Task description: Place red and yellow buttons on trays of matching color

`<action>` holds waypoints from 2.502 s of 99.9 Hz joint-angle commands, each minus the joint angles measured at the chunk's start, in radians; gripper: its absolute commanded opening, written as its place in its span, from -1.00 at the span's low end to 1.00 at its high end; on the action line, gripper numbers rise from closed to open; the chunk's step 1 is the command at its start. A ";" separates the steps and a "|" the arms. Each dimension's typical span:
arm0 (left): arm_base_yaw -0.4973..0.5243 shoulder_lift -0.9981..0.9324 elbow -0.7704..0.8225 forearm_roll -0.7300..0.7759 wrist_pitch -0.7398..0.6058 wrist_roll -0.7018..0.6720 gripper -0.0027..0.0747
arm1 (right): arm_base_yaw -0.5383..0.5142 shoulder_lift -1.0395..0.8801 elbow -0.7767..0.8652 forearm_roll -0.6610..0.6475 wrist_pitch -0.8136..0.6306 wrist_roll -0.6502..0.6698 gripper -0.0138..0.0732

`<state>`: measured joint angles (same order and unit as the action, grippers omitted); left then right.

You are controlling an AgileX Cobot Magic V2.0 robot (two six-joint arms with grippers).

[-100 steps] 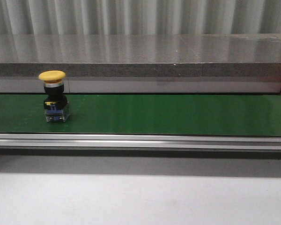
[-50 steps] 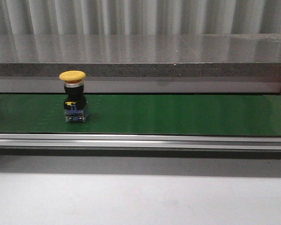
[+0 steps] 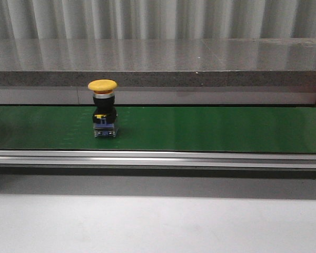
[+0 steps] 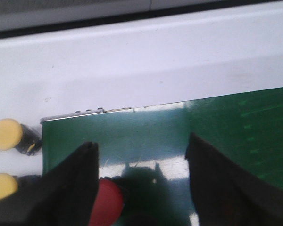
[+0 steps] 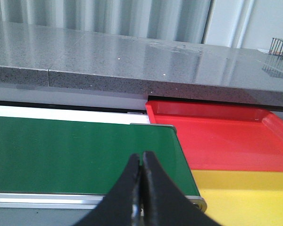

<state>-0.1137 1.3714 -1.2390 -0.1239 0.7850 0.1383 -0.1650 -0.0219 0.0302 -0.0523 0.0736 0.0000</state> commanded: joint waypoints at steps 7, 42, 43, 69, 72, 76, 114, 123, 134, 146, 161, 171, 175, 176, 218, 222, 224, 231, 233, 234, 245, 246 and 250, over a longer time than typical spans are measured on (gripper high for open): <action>-0.058 -0.154 0.084 -0.015 -0.121 0.004 -0.87 | -0.005 -0.005 -0.008 -0.006 -0.079 -0.006 -0.83; -0.065 -0.464 0.316 -0.025 -0.142 0.004 -0.95 | -0.005 -0.005 -0.008 -0.006 -0.079 -0.006 -0.83; -0.065 -0.476 0.321 -0.025 -0.142 0.004 -0.95 | -0.005 -0.005 -0.008 -0.006 -0.079 -0.006 -0.83; -0.065 -0.700 0.502 -0.073 -0.144 0.004 -0.95 | -0.005 -0.005 -0.008 -0.006 -0.090 -0.006 -0.83; -0.065 -0.721 0.524 -0.076 -0.144 0.004 -0.95 | -0.005 -0.005 -0.008 -0.006 -0.098 -0.006 -0.83; -0.065 -0.750 0.544 -0.081 -0.144 0.004 -0.95 | -0.005 -0.005 -0.008 -0.006 -0.106 -0.006 -0.83; -0.065 -0.874 0.639 -0.103 -0.144 0.004 -0.95 | 0.023 0.029 -0.191 -0.007 0.162 -0.007 -0.83; -0.065 -0.874 0.639 -0.103 -0.146 0.004 -0.95 | 0.039 0.082 -0.259 -0.008 0.254 -0.007 -0.83; -0.065 -0.874 0.639 -0.103 -0.146 0.004 -0.95 | 0.043 0.167 -0.329 -0.008 0.337 -0.008 -0.83; -0.065 -0.874 0.639 -0.103 -0.146 0.004 -0.95 | 0.082 0.259 -0.388 -0.008 0.392 -0.094 -0.83; -0.065 -0.874 0.639 -0.103 -0.146 0.004 -0.95 | 0.123 0.396 -0.452 -0.007 0.443 -0.222 -0.83; -0.065 -0.874 0.639 -0.103 -0.146 0.004 -0.95 | 0.125 0.493 -0.500 0.026 0.449 -0.222 -0.83; -0.065 -0.874 0.639 -0.103 -0.146 0.004 -0.95 | 0.127 0.529 -0.517 0.046 0.449 -0.222 -0.83; -0.065 -0.874 0.639 -0.103 -0.146 0.004 -0.95 | 0.128 0.535 -0.523 0.052 0.449 -0.222 -0.83; -0.065 -0.874 0.639 -0.103 -0.146 0.004 -0.95 | 0.222 0.812 -0.748 0.205 0.578 -0.222 0.22; -0.065 -0.874 0.639 -0.103 -0.146 0.004 -0.95 | 0.234 0.841 -0.763 0.205 0.589 -0.222 0.37; -0.065 -0.874 0.639 -0.103 -0.146 0.004 -0.95 | 0.241 0.855 -0.771 0.205 0.595 -0.222 0.44; -0.065 -0.874 0.639 -0.103 -0.146 0.004 -0.95 | 0.262 0.907 -0.800 0.213 0.618 -0.222 0.59; -0.065 -0.874 0.639 -0.103 -0.146 0.004 -0.95 | 0.267 0.924 -0.809 0.217 0.626 -0.222 0.61; -0.065 -0.874 0.639 -0.103 -0.146 0.004 -0.95 | 0.269 0.929 -0.815 0.221 0.628 -0.222 0.62; -0.065 -0.874 0.639 -0.103 -0.146 0.004 -0.95 | 0.302 1.017 -0.864 0.264 0.661 -0.222 0.61; -0.065 -0.874 0.639 -0.103 -0.146 0.004 -0.95 | 0.307 1.022 -0.871 0.267 0.663 -0.222 0.61; -0.065 -0.874 0.639 -0.103 -0.146 0.004 -0.95 | 0.318 1.055 -0.891 0.284 0.670 -0.222 0.61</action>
<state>-0.1697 0.4954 -0.5753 -0.2061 0.7120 0.1449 0.1332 0.9884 -0.7948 0.1894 0.7672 -0.2141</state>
